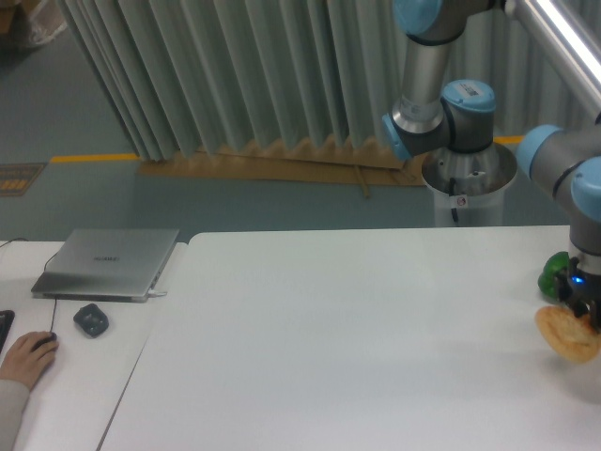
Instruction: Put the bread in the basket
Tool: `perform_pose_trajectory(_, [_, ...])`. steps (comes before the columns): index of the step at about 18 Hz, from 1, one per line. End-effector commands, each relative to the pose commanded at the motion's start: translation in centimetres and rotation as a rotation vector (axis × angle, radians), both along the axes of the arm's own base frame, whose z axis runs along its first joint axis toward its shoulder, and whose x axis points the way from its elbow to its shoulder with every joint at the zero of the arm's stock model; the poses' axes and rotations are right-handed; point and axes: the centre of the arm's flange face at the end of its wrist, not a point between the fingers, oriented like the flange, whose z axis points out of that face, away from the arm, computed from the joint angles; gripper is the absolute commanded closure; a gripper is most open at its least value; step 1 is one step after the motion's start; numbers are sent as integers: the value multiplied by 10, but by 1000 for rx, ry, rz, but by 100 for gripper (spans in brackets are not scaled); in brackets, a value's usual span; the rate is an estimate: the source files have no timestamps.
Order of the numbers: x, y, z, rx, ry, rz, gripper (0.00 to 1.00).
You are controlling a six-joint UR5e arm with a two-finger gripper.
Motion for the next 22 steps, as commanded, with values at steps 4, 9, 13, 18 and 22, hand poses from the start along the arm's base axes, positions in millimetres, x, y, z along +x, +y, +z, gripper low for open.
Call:
perform_pose_trajectory(4, [-15,-33,16,1,-42,-34,75])
perform_pose_trajectory(9, [-47,-71,19,27,-58,-130,75])
perform_pose_trajectory(13, [-82,-114,14,46,-69,-236,75])
perform_pose_trajectory(18, [-108,-147,6,55,-78,-421,75])
perform_pose_trajectory(22, [-133,-172,-6,62,-63,-565,75])
